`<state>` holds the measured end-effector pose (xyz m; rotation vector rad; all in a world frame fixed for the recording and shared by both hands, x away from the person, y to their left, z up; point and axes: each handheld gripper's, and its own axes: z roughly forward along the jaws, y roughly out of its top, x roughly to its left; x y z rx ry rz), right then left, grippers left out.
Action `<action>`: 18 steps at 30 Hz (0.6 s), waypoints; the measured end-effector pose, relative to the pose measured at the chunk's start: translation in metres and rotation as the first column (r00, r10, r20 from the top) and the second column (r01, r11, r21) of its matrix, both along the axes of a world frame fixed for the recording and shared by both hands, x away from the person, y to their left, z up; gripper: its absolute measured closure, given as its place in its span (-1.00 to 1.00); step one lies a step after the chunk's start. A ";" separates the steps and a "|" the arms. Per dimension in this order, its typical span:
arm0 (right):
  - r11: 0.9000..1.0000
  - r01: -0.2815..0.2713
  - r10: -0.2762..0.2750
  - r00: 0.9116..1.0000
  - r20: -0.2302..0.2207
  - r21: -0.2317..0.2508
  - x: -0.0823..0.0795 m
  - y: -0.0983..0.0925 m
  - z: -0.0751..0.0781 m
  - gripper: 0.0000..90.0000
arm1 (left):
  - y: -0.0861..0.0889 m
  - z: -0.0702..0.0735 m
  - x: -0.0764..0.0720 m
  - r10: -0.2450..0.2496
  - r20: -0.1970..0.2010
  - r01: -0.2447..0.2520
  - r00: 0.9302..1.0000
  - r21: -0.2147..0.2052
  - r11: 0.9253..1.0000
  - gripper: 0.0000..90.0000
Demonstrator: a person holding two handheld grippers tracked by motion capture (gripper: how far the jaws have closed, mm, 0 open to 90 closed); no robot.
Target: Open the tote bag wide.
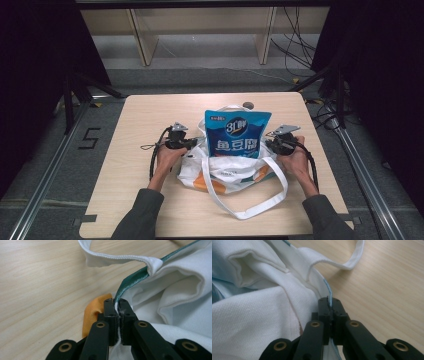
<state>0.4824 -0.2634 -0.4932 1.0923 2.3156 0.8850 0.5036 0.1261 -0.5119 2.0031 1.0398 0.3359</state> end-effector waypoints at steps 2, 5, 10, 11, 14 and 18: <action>1.000 0.004 -0.004 1.000 -0.003 0.011 0.000 -0.001 0.000 0.97 | -0.001 0.001 -0.001 0.004 0.012 -0.004 1.000 0.014 1.000 0.91; 1.000 0.006 -0.006 1.000 -0.003 0.016 -0.001 0.000 0.000 0.96 | -0.001 0.003 -0.002 0.019 -0.017 -0.019 1.000 -0.009 1.000 0.88; 0.998 0.014 -0.014 1.000 0.005 0.061 0.001 -0.011 0.009 0.64 | 0.005 0.014 -0.007 0.029 -0.001 -0.029 1.000 -0.054 0.998 0.49; 0.995 0.038 -0.038 0.999 0.000 0.092 0.000 -0.016 0.015 0.49 | 0.005 0.016 -0.008 0.036 -0.003 -0.036 0.999 -0.070 0.997 0.27; 0.990 0.054 -0.053 0.999 -0.012 0.132 -0.005 -0.020 0.025 0.45 | 0.002 0.031 -0.018 0.037 0.025 -0.037 0.999 -0.004 0.999 0.09; 0.982 0.024 -0.029 0.999 0.021 0.190 -0.025 -0.027 0.052 0.36 | 0.003 0.053 -0.034 0.100 0.071 -0.099 0.993 -0.014 0.995 -0.13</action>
